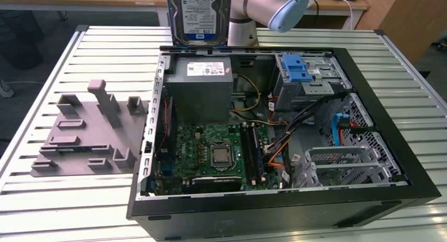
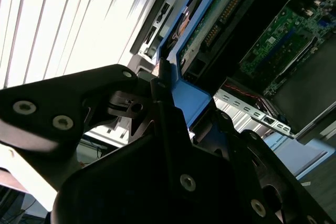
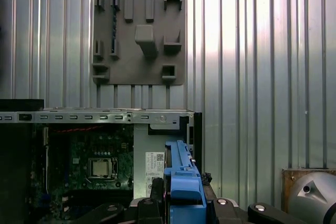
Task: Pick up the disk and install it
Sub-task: 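Pick up the disk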
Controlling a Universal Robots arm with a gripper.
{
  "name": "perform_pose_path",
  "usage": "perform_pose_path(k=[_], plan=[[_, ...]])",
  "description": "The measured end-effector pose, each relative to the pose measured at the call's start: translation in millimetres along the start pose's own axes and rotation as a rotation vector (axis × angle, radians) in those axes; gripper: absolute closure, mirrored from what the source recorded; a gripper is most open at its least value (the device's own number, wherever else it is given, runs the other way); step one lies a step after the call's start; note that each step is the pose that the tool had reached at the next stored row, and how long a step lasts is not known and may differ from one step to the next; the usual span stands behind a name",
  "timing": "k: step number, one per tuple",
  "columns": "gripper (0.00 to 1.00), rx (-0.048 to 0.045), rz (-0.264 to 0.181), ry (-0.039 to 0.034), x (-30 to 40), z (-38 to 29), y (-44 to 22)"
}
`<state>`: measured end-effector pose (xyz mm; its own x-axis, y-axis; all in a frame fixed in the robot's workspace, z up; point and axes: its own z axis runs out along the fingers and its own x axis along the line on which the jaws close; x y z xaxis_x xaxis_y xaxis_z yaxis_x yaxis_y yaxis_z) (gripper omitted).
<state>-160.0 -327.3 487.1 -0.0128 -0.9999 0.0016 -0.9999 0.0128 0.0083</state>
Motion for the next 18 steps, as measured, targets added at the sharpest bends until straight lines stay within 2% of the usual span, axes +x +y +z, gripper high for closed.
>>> perform_pose_path(k=[18], plan=[[0.64, 0.0, 0.0, 0.0, -0.2, -0.1, -12.1]])
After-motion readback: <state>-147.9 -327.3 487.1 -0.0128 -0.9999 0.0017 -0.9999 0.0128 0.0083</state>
